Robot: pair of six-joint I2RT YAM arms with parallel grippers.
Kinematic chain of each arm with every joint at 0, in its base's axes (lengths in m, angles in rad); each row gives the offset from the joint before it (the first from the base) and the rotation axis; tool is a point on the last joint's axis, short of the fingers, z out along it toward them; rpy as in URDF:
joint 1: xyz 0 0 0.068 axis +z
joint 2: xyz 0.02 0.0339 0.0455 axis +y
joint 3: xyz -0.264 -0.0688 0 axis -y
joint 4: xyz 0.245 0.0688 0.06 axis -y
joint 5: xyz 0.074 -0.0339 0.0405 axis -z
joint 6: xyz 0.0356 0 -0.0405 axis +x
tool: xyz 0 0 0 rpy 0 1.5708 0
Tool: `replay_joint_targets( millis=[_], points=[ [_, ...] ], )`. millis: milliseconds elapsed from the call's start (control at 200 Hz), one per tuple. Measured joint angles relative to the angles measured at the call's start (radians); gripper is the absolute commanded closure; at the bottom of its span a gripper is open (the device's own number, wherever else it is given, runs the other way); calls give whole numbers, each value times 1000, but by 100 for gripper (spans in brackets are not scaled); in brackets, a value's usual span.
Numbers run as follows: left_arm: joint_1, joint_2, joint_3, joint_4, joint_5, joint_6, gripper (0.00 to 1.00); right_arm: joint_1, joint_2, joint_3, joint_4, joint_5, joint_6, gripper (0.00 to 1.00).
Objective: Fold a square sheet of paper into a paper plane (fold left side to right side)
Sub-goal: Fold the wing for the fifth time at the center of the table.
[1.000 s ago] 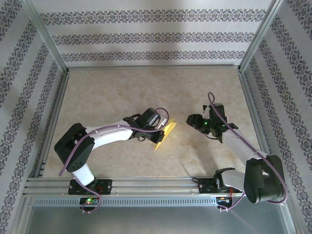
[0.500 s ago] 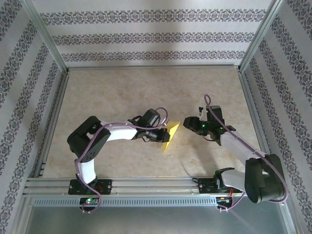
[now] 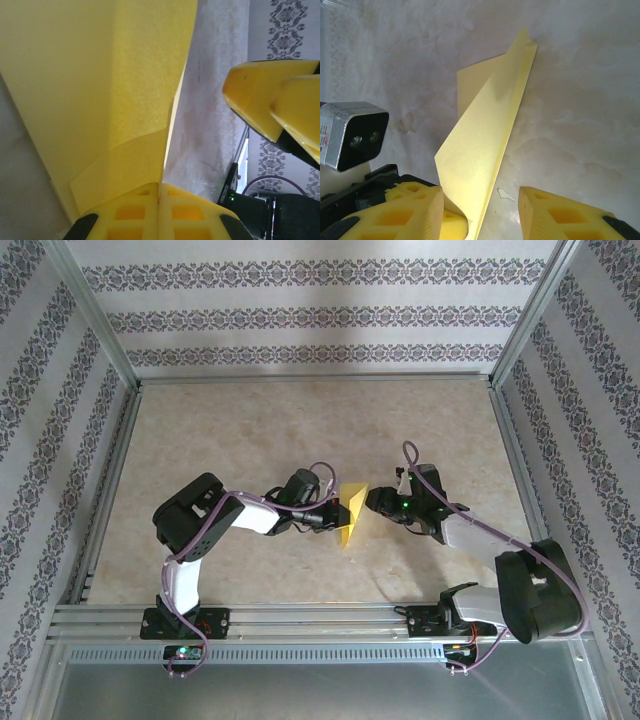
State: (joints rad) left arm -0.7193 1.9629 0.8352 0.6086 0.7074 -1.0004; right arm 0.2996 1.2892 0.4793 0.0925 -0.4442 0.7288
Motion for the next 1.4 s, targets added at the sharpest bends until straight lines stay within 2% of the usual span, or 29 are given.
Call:
replay_joint_targets(
  millis=[115,300,1079,1399],
  points=[
    [13,17,-35,85,0,-50,100,13,51,0,41,5,19,57],
    [24,19,-42,133,0,-74,100,31,100,0,77,11,32,57],
    [54,-16,-55,143,0,-79,100,69,228,71,200,12,66,58],
    [54,-15,-59,148,0,-86,100,91,335,129,219,21,80,59]
  ],
)
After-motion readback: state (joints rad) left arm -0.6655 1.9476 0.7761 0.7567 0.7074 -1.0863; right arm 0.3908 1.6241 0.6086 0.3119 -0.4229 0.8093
